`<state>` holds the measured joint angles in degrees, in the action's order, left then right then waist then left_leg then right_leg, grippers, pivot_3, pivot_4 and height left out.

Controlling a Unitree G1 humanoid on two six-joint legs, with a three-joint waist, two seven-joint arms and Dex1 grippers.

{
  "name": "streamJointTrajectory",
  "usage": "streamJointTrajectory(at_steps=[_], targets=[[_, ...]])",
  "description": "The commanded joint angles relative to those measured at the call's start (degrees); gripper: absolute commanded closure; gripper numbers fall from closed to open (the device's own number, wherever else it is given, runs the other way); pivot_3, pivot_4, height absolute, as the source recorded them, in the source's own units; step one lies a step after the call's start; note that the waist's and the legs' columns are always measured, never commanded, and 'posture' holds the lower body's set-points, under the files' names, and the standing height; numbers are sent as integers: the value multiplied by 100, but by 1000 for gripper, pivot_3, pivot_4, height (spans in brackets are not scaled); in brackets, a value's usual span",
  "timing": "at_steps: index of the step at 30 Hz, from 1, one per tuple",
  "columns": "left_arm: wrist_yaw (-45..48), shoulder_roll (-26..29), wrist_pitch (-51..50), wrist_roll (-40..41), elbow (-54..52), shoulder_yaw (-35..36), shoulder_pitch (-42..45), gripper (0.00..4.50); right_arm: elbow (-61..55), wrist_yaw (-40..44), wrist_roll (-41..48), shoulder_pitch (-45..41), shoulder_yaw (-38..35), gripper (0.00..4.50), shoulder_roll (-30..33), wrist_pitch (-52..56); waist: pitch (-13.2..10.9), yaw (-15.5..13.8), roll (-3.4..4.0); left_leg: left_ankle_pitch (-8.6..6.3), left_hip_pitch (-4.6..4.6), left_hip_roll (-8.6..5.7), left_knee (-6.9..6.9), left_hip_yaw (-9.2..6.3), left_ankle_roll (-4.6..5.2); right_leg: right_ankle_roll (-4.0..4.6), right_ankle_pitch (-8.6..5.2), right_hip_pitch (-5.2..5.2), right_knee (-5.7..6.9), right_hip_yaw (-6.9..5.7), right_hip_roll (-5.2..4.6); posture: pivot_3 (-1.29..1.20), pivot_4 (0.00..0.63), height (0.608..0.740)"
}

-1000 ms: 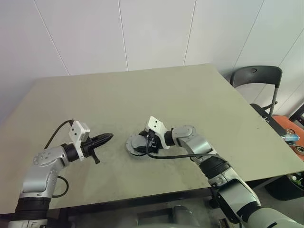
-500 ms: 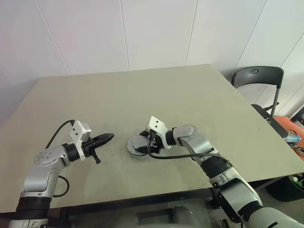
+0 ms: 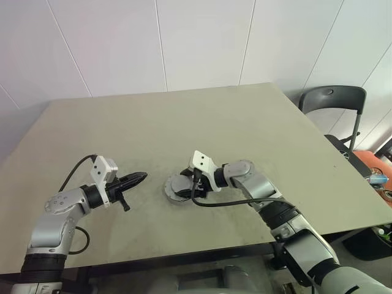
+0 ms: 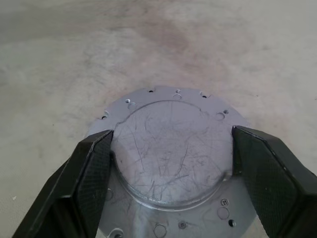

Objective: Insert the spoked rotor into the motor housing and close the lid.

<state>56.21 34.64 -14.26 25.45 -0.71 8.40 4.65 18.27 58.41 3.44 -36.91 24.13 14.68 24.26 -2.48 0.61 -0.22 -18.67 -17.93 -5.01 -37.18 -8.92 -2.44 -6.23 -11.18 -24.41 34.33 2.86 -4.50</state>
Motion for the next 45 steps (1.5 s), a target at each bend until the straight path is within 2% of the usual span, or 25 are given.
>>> streamJointTrajectory(at_steps=[1, 12, 17, 23, 27, 38, 45], targets=[[3, 9, 95, 4, -54, 33, 82, 4500, 158, 40, -117, -20, -26, 1019, 197, 55, 0, -7, -1, 0, 0, 0, 0, 0, 0, 0, 0, 0, 0, 0, 0, 0, 0, 740], [-35, -96, 95, -19, -73, -113, 220, 4500, 457, -356, -247, -31, -86, 1019, 111, -215, 1, -16, -1, 0, 18, -1, -8, -1, 0, -1, -1, 29, -2, 0, -1, 0, 0, 740], [-17, -412, 47, -111, -97, -556, 505, 4500, 515, -375, -181, -55, -120, 1019, 74, -240, -1, -19, 2, 1, 64, -1, -14, -6, 1, -16, -18, 90, -10, -4, 0, 0, 0, 740], [-109, -834, -145, -114, 339, -840, 981, 4500, 542, -399, -173, -91, -132, 1019, 58, -247, 0, -8, 1, 1, 65, -1, -23, -11, 1, -18, -15, 92, -9, -5, 1, 0, 0, 740], [38, -877, -84, -213, 487, -1027, 1106, 4500, 522, -411, -164, -86, -153, 1019, 68, -238, 0, 4, 1, 1, 64, -1, -21, -14, 1, -19, -15, 91, -9, -6, 2, 0, 0, 740], [-281, -907, 11, -1248, 1055, -1728, 1227, 4500, 503, -490, -166, -55, -172, 1019, 58, -237, 1, -12, 3, 1, 62, -1, -22, -16, 1, -19, -15, 91, -10, -6, 2, 0, 0, 740], [-401, -905, -291, -1442, 1041, -1919, 1195, 4500, 467, -489, -167, -39, -148, 1019, 68, -230, 14, -21, 22, 1, 80, -1, -24, -17, 1, -21, -18, 113, -10, -6, 1, 0, 0, 740]])
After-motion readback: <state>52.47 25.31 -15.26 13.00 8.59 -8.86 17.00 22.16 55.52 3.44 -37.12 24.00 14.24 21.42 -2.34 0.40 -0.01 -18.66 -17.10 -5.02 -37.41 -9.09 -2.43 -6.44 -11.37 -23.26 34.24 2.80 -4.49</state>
